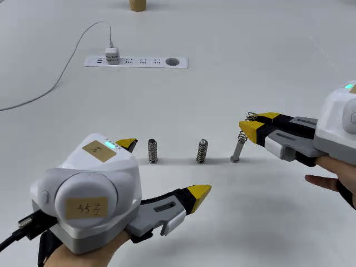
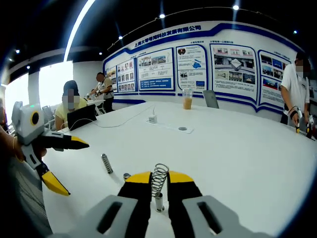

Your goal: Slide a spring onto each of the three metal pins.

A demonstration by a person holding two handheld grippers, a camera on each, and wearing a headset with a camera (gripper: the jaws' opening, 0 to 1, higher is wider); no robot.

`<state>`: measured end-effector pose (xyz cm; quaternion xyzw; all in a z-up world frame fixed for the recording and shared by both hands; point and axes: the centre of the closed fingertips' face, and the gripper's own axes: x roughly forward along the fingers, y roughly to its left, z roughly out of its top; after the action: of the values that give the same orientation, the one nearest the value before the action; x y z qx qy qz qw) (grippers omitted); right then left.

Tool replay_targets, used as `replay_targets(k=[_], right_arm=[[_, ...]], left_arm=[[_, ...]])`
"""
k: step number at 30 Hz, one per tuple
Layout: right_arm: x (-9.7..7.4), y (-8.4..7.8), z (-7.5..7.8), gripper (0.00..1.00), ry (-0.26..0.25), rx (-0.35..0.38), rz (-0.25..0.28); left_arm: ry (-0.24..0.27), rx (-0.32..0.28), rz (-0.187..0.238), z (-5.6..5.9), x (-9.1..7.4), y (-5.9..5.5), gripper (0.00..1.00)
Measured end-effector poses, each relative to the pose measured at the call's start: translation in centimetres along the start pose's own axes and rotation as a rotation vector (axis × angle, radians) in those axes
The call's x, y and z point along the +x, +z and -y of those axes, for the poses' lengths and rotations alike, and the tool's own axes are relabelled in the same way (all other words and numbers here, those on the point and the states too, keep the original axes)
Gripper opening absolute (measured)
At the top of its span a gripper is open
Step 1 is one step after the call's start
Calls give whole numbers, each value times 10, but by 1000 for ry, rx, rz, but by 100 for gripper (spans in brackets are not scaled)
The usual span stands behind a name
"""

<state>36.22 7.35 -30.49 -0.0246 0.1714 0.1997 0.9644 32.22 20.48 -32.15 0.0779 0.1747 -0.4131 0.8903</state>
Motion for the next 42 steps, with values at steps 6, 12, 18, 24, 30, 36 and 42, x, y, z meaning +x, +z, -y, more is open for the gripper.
replay_targets(k=[6,12,18,24,30,36,42], right_arm=[[1,-4,3,12,-18,-18,-6],[1,-5,4,13,-22,-28,2],[1,-5,4,13,-33,-48,5],[0,-5,2,13,-40,-69,4],[1,-13,-3,13,-41,-111,-28],[2,-17,-5,12,-38,-109,-36],[4,-18,-4,11,-36,-100,-38]], left_arm=[[6,-15,-5,-2,1,-4,92],[11,-33,-10,-4,2,-7,96],[4,-40,-21,-2,3,-11,98],[-1,-42,-29,-1,4,-12,99],[-6,-37,-38,0,4,-15,97],[-11,-40,-38,1,3,-14,95],[-11,-38,-35,0,3,-14,94]])
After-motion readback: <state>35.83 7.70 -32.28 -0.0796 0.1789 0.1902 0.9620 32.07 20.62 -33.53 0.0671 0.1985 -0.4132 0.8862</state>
